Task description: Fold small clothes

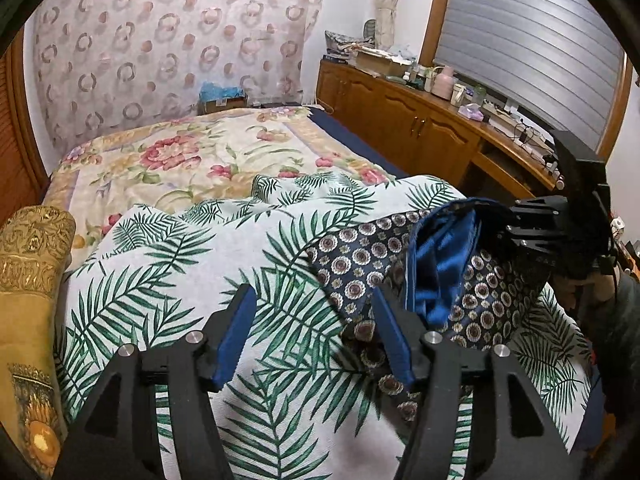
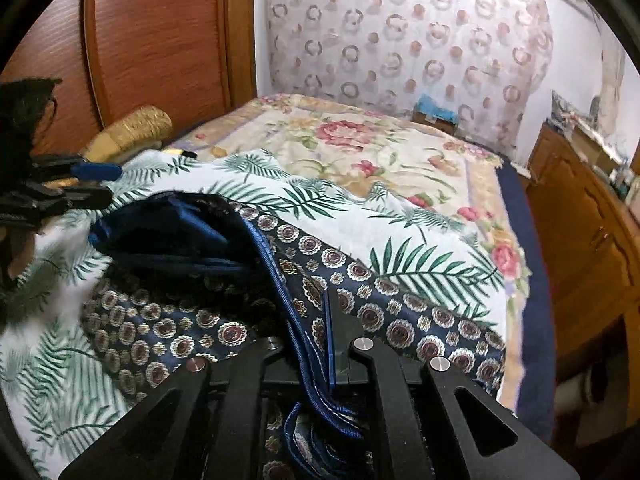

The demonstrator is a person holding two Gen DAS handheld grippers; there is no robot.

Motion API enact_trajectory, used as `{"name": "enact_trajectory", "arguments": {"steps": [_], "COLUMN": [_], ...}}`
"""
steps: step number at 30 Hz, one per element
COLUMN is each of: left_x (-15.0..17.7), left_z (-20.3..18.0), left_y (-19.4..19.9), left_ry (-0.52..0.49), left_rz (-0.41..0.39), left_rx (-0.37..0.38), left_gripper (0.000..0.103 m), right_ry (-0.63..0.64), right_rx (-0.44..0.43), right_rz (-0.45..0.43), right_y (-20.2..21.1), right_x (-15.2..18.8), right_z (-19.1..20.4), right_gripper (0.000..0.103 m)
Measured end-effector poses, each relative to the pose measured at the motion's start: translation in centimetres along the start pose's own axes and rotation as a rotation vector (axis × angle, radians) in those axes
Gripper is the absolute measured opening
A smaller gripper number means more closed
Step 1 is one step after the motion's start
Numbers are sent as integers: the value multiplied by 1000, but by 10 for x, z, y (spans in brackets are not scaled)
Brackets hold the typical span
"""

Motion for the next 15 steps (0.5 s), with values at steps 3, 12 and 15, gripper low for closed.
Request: {"name": "enact_trajectory", "arguments": {"steps": [3,12,15], "left_x": [4,4,-3], "left_z": [3,-7,-9], "left_y": [3,-13,-20], "left_ry": [-1,-25,-49], "left_rz": [-2,36,40], "left_rx": [-15,8,12], "left_gripper": [62,62,62], "right_ry": [-3,-19,-47], "right_rx": [4,118,136], "right_rz": [-4,-77,-114], "right_y": [-4,6,23], "right_x": [-3,-10,-12], "right_z": [1,-4,-7], "right_gripper": [5,52,64]}}
Point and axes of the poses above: each gripper's, at about its wrist camera, not at the fingertips, and y roughly against the way its jaws point, z to its left, x to its underside, the point moved 1 cm from there along -y, roughly the way its jaws point, and after that the axes turned 9 degrees about -z, right-handed, at the moved point
